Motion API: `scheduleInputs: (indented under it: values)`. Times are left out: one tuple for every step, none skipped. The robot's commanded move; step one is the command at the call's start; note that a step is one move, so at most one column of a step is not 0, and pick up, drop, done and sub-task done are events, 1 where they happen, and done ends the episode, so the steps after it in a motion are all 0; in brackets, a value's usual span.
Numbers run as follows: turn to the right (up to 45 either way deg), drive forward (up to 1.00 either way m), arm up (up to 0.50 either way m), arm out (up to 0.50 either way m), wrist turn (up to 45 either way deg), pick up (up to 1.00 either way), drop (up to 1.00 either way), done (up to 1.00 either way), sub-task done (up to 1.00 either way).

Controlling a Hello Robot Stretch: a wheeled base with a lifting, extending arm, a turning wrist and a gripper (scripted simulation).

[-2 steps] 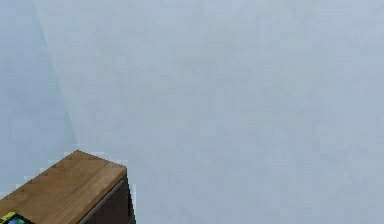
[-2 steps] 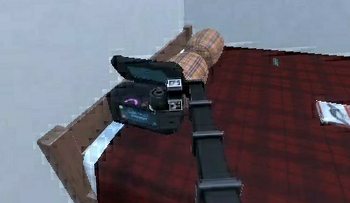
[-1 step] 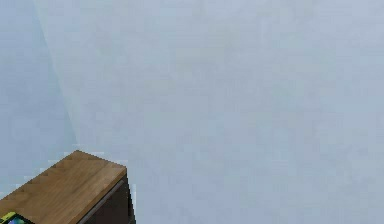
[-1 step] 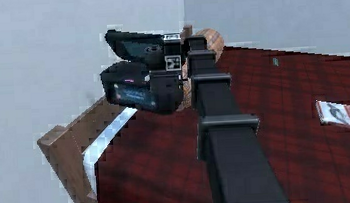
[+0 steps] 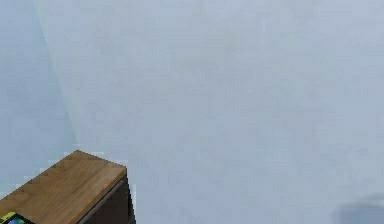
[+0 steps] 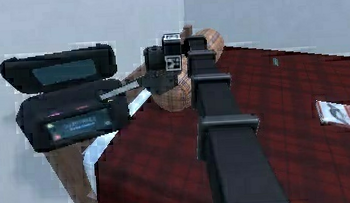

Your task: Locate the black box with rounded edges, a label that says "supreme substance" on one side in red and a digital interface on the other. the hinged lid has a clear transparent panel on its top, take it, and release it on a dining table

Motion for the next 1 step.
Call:
scheduleInputs:
  values:
    - [0.0,0.00,0.00,0.00,-45.0,0.00,0.00,0.00,0.00]
